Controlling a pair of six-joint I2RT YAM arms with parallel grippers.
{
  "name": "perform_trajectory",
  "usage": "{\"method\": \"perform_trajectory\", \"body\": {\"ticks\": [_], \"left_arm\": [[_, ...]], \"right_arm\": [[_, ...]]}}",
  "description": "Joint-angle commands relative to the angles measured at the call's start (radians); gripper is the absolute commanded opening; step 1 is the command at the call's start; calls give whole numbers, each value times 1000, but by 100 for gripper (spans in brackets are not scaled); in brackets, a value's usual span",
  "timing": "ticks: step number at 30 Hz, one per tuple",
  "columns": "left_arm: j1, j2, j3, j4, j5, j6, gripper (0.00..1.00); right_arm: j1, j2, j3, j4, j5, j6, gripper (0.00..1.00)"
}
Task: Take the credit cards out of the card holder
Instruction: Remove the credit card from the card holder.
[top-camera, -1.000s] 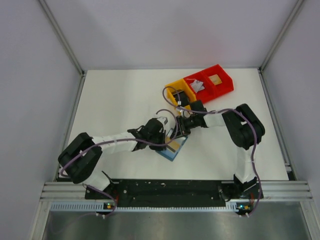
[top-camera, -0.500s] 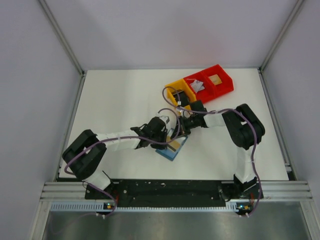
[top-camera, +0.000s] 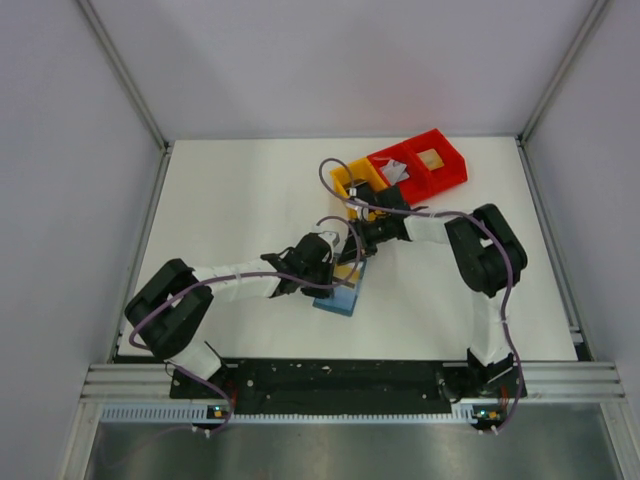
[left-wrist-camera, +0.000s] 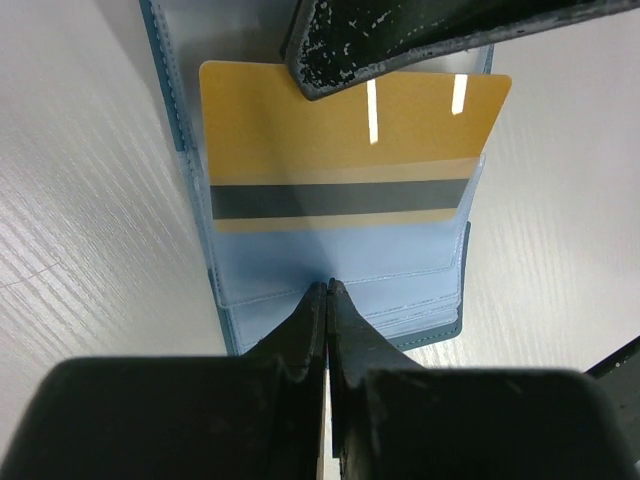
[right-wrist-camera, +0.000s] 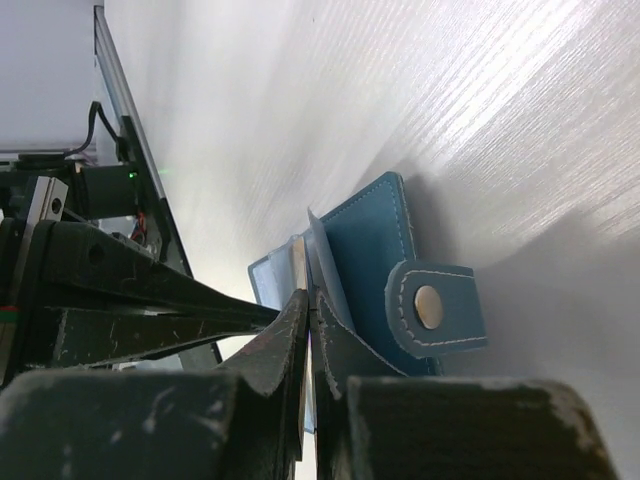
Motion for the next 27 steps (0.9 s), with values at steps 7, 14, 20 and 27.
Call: {"method": "perform_trajectory", "body": {"ticks": [7, 14, 20, 27], "left_arm": [[-2, 25, -16, -70, -19, 27, 0], [-2, 7, -19, -74, -15, 36, 0], [-2, -4, -24, -74, -9, 49, 0], [-4, -11, -33, -82, 18, 70, 0]], "right_arm": [[-17, 22, 25, -40, -41, -79, 17], [-18, 51, 28, -72, -87, -121, 22], [-17, 85, 54, -120, -90, -161, 22], [-18, 90, 88, -167, -75, -210, 0]]}}
